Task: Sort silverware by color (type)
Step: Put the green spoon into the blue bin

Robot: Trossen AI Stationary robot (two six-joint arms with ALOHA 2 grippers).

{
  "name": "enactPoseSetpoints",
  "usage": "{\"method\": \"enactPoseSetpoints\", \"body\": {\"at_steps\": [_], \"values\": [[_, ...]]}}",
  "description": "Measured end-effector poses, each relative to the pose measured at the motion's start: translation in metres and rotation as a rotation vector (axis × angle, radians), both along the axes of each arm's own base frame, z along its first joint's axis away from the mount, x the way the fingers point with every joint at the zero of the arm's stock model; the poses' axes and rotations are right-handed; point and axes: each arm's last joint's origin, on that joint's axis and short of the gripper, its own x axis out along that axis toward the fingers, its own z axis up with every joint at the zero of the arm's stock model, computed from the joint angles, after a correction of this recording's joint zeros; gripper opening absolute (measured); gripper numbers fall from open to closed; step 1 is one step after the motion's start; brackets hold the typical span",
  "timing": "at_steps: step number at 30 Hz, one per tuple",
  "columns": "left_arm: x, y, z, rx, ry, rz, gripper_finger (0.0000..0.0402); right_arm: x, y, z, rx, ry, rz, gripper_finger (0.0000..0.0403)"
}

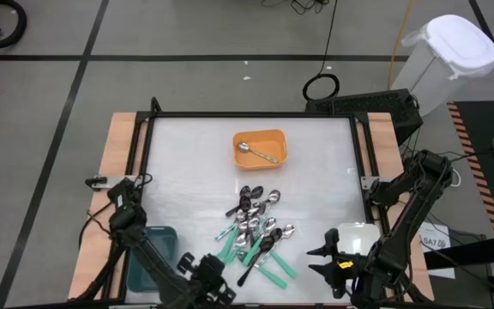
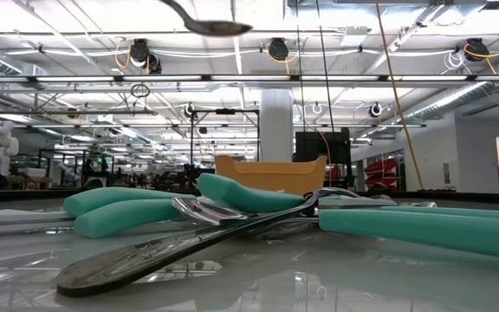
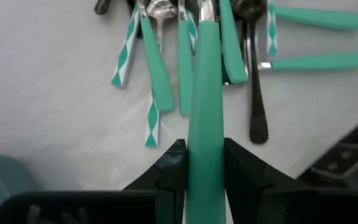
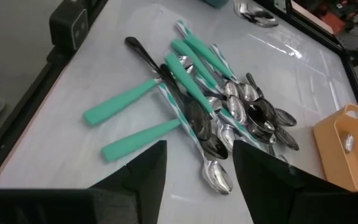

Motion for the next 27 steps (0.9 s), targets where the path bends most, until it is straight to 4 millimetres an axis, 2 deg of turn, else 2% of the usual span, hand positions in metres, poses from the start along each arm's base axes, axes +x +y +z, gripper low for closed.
{"method": "enactPoseSetpoints", "body": {"at_steps": [10,20,23,25,27], "values": [[-0.031,-0.012,0.027,0.033,-0.069,-0.143,0.0077,0.000,0.000,0.000,0.004,-0.002,0.000,0.0178],[-0.041,-0.016,0.032,0.043,-0.026,-0.252,0.0077,0.000,0.001,0.000,0.009,-0.005,0.000,0.0178],[-0.048,-0.009,0.038,0.032,-0.037,-0.224,0.0077,0.000,0.001,0.000,0.009,-0.005,0.000,0.0178],[-0.057,-0.003,0.035,0.041,-0.031,-0.191,0.0077,0.000,0.001,0.000,0.009,-0.005,0.000,0.0178],[-0.068,0.003,0.022,0.045,0.028,-0.142,0.0077,0.000,0.001,0.000,0.015,0.007,0.006,0.0178]]}}
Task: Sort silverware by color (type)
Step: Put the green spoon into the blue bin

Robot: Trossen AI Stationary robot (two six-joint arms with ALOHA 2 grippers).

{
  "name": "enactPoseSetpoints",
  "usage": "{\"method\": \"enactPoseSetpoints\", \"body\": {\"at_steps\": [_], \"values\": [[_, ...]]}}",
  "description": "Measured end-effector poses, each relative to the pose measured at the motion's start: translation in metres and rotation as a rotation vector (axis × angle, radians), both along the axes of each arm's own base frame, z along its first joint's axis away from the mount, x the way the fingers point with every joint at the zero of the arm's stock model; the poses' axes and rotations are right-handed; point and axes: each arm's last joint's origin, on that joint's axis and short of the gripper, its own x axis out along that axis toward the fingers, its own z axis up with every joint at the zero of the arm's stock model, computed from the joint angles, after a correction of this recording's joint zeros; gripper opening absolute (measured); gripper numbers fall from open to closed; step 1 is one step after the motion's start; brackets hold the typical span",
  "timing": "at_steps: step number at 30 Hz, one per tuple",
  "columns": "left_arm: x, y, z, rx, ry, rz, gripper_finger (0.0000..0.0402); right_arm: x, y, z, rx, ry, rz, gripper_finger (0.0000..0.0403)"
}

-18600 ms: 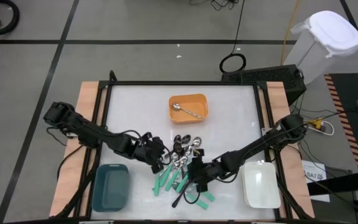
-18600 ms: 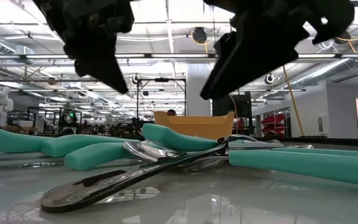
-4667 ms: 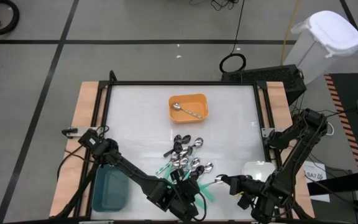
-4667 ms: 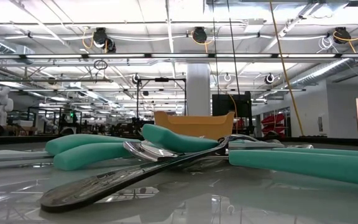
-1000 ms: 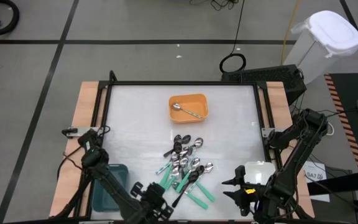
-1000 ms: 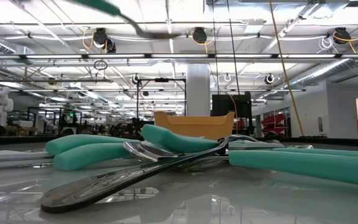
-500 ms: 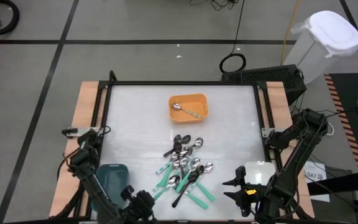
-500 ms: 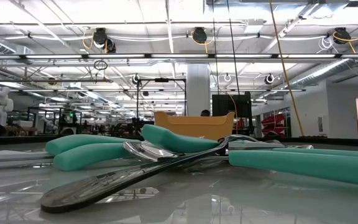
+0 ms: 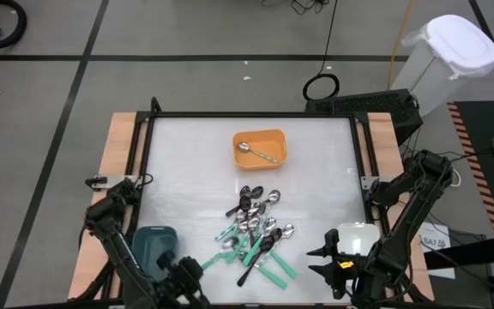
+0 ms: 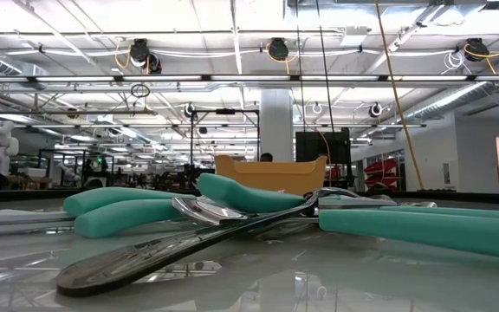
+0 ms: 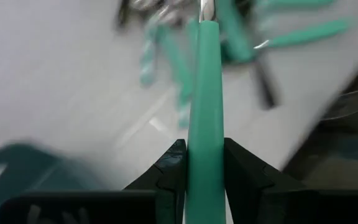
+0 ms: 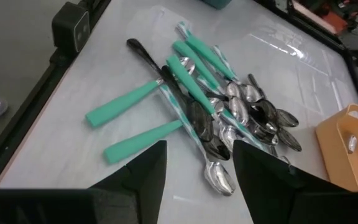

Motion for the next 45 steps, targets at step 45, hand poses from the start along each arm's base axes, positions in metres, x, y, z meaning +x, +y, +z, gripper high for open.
{"method": "enactPoseSetpoints", "body": {"at_steps": [45], "values": [[-0.110,-0.011,-0.057,-0.058,0.165,0.452,0.0077,0.001,0.001,0.001,0.018,-0.001,0.004,0.0178]]}}
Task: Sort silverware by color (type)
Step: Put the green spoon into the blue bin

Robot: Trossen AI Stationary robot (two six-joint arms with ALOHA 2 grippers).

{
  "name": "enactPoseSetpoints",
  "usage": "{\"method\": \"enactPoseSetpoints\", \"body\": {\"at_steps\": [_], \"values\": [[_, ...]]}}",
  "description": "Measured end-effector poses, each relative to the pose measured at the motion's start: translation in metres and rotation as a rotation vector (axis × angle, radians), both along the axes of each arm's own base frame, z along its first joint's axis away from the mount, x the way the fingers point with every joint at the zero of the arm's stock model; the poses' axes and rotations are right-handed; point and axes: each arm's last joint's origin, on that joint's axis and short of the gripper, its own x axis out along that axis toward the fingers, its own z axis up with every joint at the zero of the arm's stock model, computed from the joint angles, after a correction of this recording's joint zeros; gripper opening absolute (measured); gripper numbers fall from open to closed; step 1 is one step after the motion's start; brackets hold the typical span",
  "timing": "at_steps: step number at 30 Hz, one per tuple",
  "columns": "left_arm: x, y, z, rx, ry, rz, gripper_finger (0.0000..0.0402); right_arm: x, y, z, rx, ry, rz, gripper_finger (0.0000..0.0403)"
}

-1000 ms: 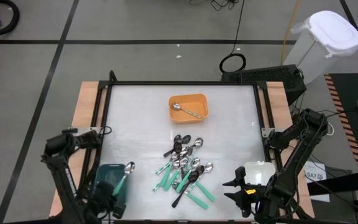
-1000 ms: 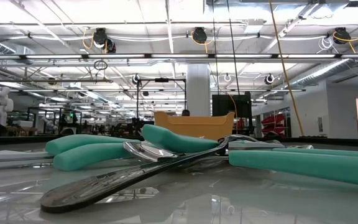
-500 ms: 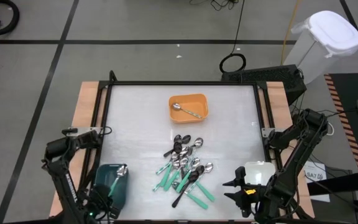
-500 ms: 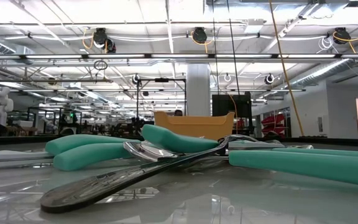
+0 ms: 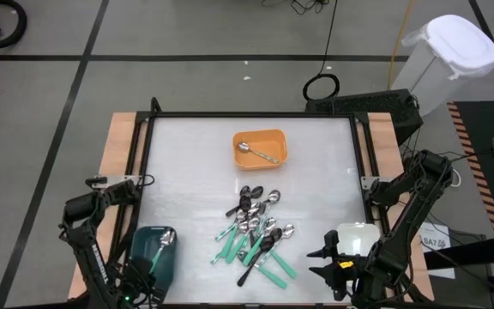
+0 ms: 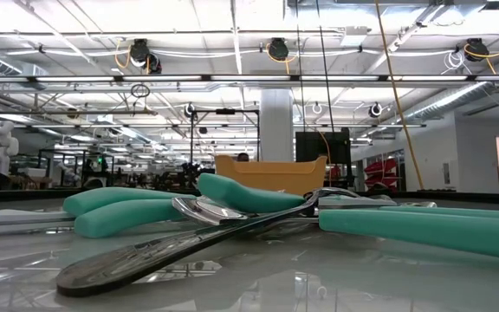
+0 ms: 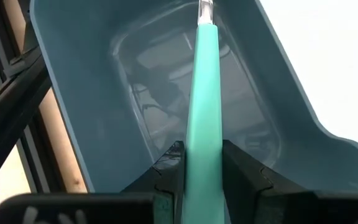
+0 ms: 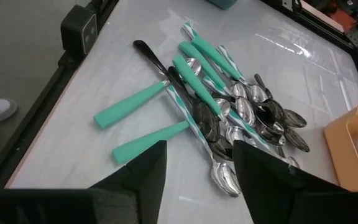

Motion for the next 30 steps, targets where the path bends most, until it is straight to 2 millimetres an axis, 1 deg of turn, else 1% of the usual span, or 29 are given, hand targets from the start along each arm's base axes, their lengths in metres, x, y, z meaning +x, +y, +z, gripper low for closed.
{"method": "enactPoseSetpoints", "body": {"at_steps": [8,15,22,30], "values": [[0.000,-0.002,-0.001,-0.034,0.028,0.002,0.0079,0.000,0.000,0.000,0.000,0.000,0.000,0.0178],[0.004,-0.001,-0.001,-0.055,0.054,0.024,0.0106,0.000,0.000,0.000,0.001,0.000,0.000,0.0178],[0.006,-0.001,-0.001,-0.056,0.058,0.025,0.0110,0.000,0.000,0.000,0.001,0.001,0.000,0.0178],[0.014,0.003,-0.001,-0.055,0.061,0.026,0.0112,0.000,0.000,0.000,0.001,0.001,0.000,0.0178]]}}
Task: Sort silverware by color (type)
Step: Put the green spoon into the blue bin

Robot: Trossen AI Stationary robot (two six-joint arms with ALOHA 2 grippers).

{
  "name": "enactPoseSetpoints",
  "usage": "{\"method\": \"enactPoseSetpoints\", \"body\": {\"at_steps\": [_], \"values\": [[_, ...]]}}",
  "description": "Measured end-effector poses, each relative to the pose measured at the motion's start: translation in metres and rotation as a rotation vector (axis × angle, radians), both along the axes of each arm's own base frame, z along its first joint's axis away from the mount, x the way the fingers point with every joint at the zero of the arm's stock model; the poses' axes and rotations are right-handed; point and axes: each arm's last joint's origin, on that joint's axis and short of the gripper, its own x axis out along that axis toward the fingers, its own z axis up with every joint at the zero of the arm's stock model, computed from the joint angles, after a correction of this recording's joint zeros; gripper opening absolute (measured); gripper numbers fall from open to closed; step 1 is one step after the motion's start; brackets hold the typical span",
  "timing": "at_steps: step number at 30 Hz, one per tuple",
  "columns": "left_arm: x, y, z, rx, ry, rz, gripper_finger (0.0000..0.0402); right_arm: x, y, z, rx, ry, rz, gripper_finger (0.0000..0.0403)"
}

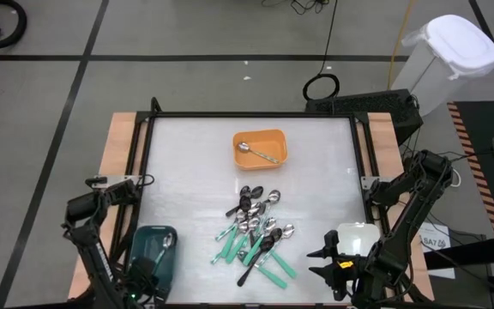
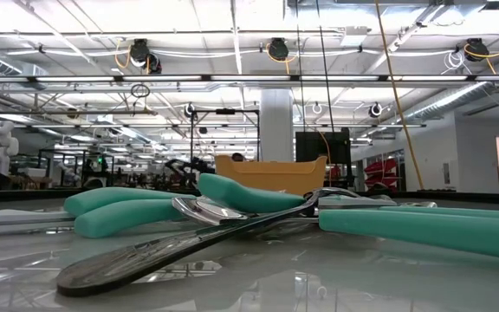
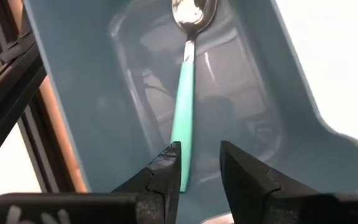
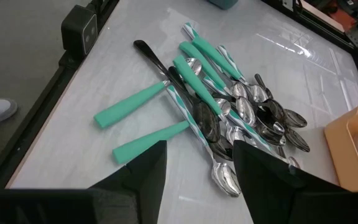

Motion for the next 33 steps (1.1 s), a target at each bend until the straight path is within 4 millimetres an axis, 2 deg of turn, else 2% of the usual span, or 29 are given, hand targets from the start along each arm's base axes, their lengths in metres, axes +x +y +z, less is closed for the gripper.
{"method": "enactPoseSetpoints", "body": {"at_steps": [15,20,25,28,33], "values": [[0.025,0.015,0.002,0.047,-0.025,-0.040,0.0113,0.001,-0.001,0.000,-0.011,-0.002,0.001,0.0178],[0.043,0.022,0.014,0.035,-0.007,-0.073,0.0113,0.011,-0.007,0.001,-0.022,-0.009,-0.023,0.0178],[0.062,0.028,0.028,0.049,-0.089,-0.151,0.0113,0.023,-0.014,0.002,-0.007,-0.018,-0.058,0.0178],[0.074,0.034,0.034,0.086,-0.145,-0.196,0.0113,0.030,-0.016,0.003,0.044,-0.031,-0.095,0.0178],[0.092,0.047,0.037,0.192,-0.214,-0.285,0.0113,0.038,-0.021,0.001,0.254,0.021,-0.200,0.0178]]}}
